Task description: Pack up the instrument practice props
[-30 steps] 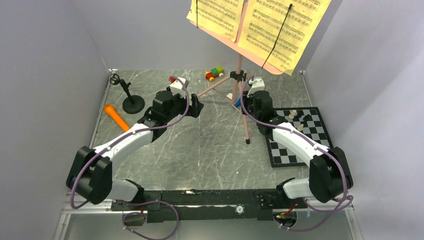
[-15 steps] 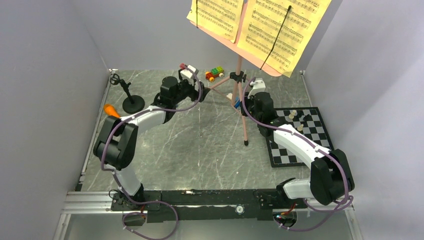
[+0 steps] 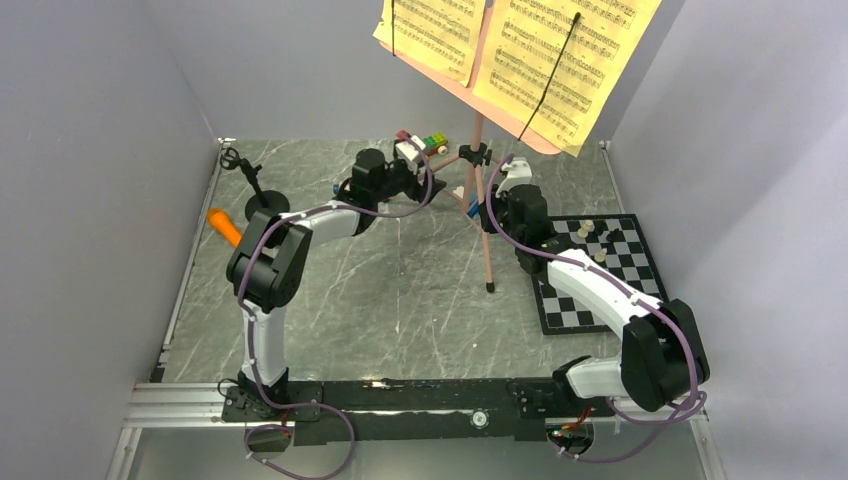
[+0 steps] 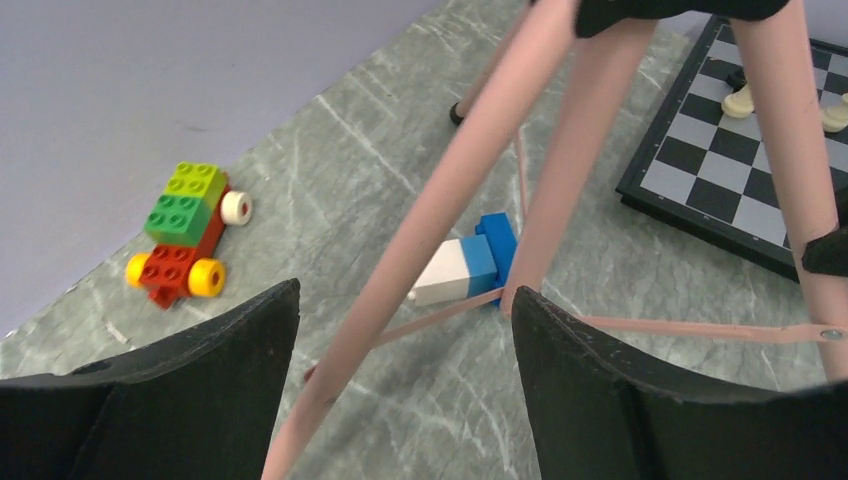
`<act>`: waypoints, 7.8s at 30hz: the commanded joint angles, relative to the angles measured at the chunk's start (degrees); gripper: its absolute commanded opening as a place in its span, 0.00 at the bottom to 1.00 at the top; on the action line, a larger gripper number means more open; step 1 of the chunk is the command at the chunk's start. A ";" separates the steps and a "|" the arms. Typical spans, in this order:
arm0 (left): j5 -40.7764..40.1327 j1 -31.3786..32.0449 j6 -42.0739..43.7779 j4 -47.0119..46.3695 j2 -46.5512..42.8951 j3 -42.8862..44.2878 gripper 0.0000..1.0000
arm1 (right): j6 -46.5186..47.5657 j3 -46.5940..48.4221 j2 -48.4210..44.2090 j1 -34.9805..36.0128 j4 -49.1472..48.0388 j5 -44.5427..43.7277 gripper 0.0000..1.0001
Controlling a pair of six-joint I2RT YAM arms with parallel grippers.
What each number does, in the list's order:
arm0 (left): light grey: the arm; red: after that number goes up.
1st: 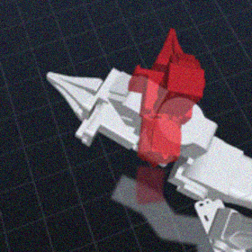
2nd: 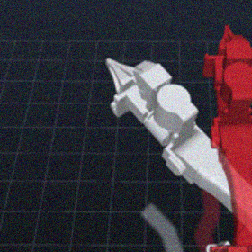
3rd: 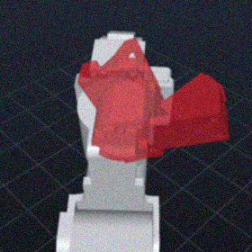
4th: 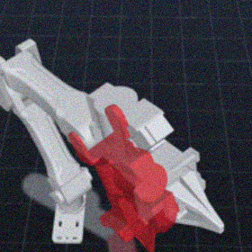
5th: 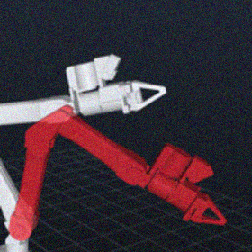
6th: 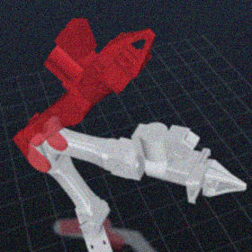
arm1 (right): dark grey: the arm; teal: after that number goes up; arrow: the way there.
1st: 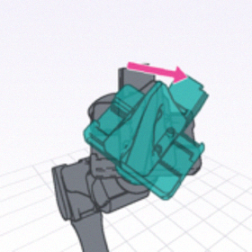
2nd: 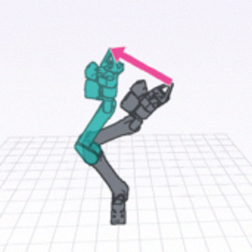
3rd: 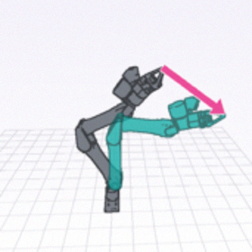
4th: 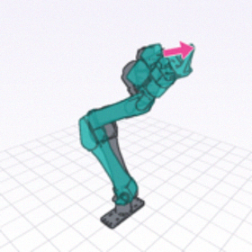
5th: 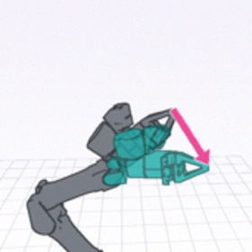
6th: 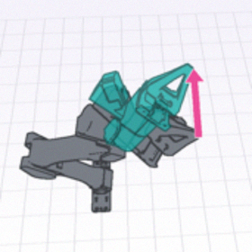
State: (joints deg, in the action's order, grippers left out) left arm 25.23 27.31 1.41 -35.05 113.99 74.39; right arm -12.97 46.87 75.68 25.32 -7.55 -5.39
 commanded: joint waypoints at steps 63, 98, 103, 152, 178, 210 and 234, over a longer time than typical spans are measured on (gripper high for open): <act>-45.92 13.68 4.88 5.81 -47.27 -42.29 0.00 | -3.69 -6.78 -2.49 9.87 -1.24 8.11 0.00; -45.55 13.79 0.37 19.75 -49.66 -41.66 0.00 | -0.16 0.94 5.40 22.57 0.96 -3.10 0.31; -47.06 13.18 0.80 17.01 -48.75 -41.96 0.00 | -2.24 -1.27 4.99 22.87 -0.03 -1.10 0.08; -37.28 8.72 -11.28 32.61 -72.15 -41.77 0.88 | -14.13 -0.63 -25.97 12.45 22.32 -8.79 0.81; -29.59 30.26 -8.69 32.98 -63.06 -0.62 0.99 | -4.69 22.81 -33.84 7.55 18.04 -1.12 0.84; -15.24 23.00 -13.57 38.50 -33.93 34.09 0.89 | -10.20 24.30 -20.37 -4.86 -0.18 18.49 0.56; -13.34 21.30 -17.55 36.16 -27.98 38.46 0.65 | -12.60 23.53 -21.46 -5.63 0.46 21.83 0.00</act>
State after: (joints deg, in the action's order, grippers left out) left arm 10.76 48.82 -14.79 3.97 85.78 110.02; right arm -25.08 70.17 55.68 19.94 -5.72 15.73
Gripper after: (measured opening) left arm 0.682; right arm 0.009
